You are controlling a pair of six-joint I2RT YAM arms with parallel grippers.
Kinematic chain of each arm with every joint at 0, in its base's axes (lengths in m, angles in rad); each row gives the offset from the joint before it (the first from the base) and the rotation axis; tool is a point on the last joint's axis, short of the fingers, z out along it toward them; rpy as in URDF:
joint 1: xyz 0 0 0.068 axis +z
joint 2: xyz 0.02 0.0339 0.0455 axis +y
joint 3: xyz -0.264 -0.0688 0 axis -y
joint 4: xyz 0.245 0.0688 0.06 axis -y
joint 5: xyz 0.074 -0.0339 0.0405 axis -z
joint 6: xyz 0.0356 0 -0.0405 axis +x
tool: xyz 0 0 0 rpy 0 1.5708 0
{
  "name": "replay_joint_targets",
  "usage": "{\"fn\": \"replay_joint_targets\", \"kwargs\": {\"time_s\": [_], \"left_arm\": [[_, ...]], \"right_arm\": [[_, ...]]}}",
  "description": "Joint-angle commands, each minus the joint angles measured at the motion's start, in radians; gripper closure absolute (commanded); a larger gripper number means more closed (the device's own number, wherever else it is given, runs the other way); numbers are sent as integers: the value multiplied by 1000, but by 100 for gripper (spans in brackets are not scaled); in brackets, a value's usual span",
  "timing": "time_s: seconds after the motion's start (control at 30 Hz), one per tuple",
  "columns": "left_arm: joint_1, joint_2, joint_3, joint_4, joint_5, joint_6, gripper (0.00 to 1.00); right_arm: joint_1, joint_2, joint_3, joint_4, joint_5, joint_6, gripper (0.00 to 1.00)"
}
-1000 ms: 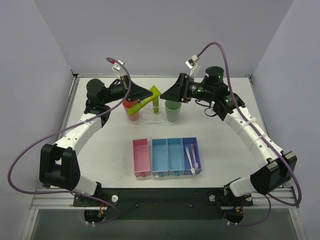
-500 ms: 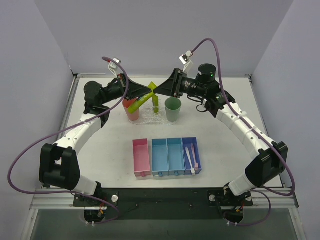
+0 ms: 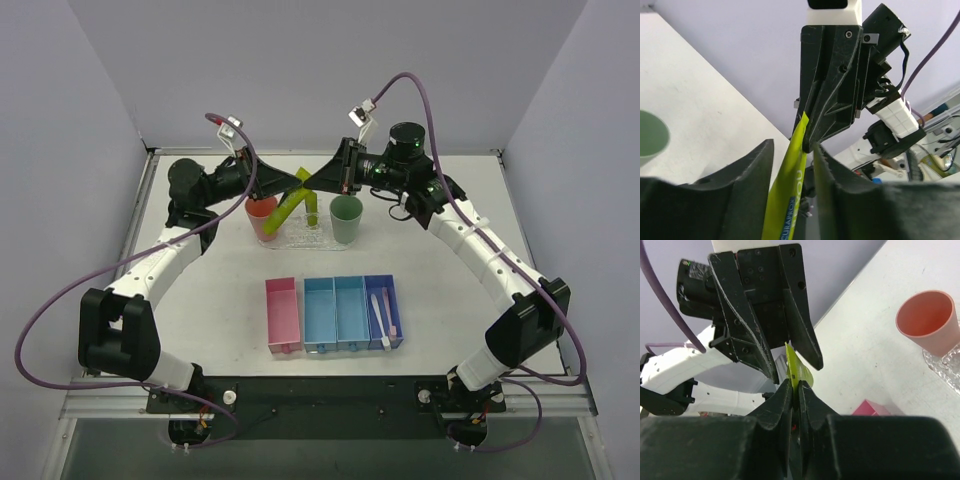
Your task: Prepare toiletry sets of a toothbrush and toothpaste on the tray
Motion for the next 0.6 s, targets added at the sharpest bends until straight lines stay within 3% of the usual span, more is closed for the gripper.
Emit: {"fn": "replay_joint_targets", "kwargs": {"time_s": [0.0,0.2,0.57], "left_arm": [[3,-43,91,-130,48,129,49],[-8,-28,119,-236,88,226,50],[-78,7,175,-326,186,304,50]], "right_arm": [[6,2,119,-228,-83,-179,100],[6,-4,127,-367,-149,-259,100],[9,7,139,-386,-183,-261,100]]}}
